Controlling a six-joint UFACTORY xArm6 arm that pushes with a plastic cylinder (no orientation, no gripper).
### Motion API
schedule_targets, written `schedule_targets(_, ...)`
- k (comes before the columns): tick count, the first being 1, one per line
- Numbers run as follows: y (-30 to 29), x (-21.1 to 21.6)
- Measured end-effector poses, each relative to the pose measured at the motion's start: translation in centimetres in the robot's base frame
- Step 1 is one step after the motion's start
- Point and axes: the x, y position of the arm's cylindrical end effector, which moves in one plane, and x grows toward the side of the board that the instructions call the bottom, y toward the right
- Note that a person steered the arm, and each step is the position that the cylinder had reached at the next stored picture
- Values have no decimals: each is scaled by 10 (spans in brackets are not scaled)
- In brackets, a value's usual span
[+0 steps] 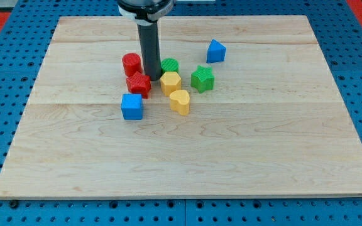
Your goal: Push the green star into the yellow hexagon
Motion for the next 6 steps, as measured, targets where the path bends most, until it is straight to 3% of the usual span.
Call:
schedule_targets(2,101,36)
schedule_targets(3,64,35)
schedule_targets(4,-10,35)
schedule_targets(5,1,-31)
schedule_targets(6,45,-60)
